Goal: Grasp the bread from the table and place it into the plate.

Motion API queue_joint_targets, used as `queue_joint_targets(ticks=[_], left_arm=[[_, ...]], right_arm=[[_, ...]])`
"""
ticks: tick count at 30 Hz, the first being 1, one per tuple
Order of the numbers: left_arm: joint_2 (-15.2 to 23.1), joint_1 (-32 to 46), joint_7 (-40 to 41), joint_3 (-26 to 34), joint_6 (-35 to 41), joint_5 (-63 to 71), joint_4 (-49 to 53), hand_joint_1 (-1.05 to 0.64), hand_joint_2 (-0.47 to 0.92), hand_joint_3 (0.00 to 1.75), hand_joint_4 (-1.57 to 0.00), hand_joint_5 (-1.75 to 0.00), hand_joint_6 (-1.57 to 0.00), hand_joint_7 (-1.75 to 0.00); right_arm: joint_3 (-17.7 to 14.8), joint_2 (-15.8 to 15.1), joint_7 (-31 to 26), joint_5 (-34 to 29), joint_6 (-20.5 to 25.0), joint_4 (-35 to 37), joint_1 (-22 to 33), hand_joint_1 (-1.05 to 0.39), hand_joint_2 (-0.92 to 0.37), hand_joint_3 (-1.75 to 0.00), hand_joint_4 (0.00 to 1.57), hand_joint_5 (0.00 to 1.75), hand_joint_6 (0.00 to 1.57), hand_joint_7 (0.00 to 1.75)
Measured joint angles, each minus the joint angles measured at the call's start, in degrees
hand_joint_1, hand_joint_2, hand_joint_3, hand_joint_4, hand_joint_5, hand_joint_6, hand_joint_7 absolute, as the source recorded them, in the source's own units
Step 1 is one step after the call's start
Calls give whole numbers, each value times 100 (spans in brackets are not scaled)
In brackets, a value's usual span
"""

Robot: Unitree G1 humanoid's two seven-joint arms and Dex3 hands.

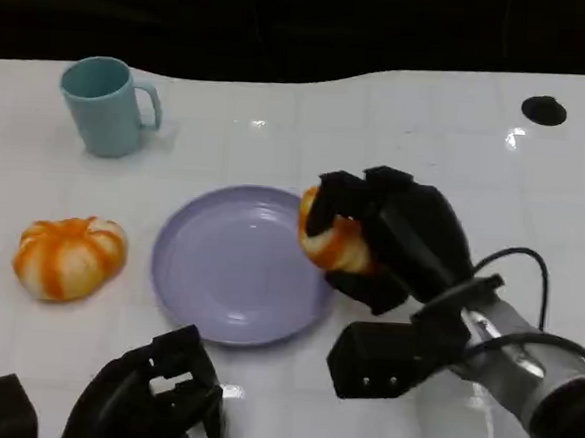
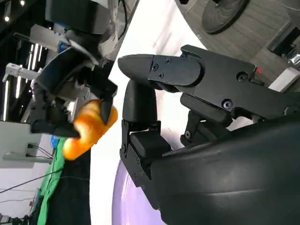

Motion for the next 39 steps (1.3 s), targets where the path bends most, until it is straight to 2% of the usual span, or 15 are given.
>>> queue_joint_targets(ticks=[7, 14, 15, 17, 18, 19, 20, 21, 22, 25, 27, 29, 30, 34, 39], left_arm=[[7, 18, -2, -2, -8, -3, -1, -61, 90, 26, -78, -175, -71, -148], [12, 48, 1, -20, -39, 59, -6, -61, 90, 27, -78, -175, -72, -147], [11, 49, 1, -21, -39, 59, -9, -62, 90, 26, -79, -175, -72, -147], [11, 55, 2, -23, -38, 58, -26, -62, 90, 26, -78, -175, -72, -147], [11, 59, 4, -24, -37, 58, -40, -61, 90, 26, -78, -175, -72, -147], [10, 62, 6, -26, -37, 57, -53, -61, 90, 26, -78, -175, -72, -147], [10, 69, 7, -25, -37, 57, -63, -61, 90, 26, -78, -175, -72, -147], [10, 80, 7, -26, -37, 56, -72, -61, 90, 26, -78, -175, -72, -147], [10, 95, 7, -26, -37, 53, -78, -61, 90, 26, -78, -175, -72, -147], [9, 107, 6, -26, -37, 49, -79, -60, 90, 26, -78, -175, -72, -147], [10, 107, 6, -26, -37, 45, -82, -60, 90, 26, -78, -175, -72, -147], [10, 106, 6, -26, -37, 43, -84, -61, 90, 26, -79, -175, -72, -147], [10, 106, 6, -25, -37, 41, -84, -62, 90, 26, -79, -175, -72, -147], [12, 103, 5, -22, -38, 37, -83, -62, 90, 26, -79, -175, -73, -147], [11, 103, 6, -24, -39, 39, -83, -61, 90, 25, -79, -175, -73, -147]], right_arm=[[190, 397, 55, -59, 58, 302, -194, -16, -32, -130, 98, 175, 72, 175], [273, 721, 99, -87, 135, 635, -303, -15, -34, -128, 93, 175, 71, 175], [280, 740, 101, -87, 132, 664, -319, -17, -36, -127, 92, 173, 71, 168], [291, 774, 146, -80, 117, 737, -351, -19, -40, -116, 87, 162, 80, 131], [292, 788, 210, -75, 114, 778, -364, -22, -46, -98, 85, 145, 82, 101], [295, 794, 285, -74, 114, 805, -369, -23, -51, -84, 84, 135, 85, 80], [299, 799, 346, -74, 118, 827, -370, -25, -55, -74, 78, 133, 83, 64], [304, 804, 414, -74, 141, 846, -373, -29, -59, -65, 66, 124, 77, 47], [310, 809, 525, -75, 208, 855, -377, -30, -60, -62, 62, 120, 75, 40], [358, 784, 916, -89, 475, 827, -405, -36, -69, -43, 47, 69, 62, 11], [437, 723, 1270, -121, 686, 722, -430, -42, -85, -21, 40, 46, 53, 3], [507, 664, 1724, -192, 944, 544, -463, -47, -90, -12, 33, 35, 45, 1], [554, 622, 1946, -221, 1079, 443, -479, -52, -91, -10, 28, 30, 38, 0], [737, 444, 2759, -380, 1557, -49, -523, -60, -92, -11, 20, 23, 31, 0], [885, 323, 3121, -488, 1828, -464, -512, -67, -92, -15, 15, 20, 27, 0]])
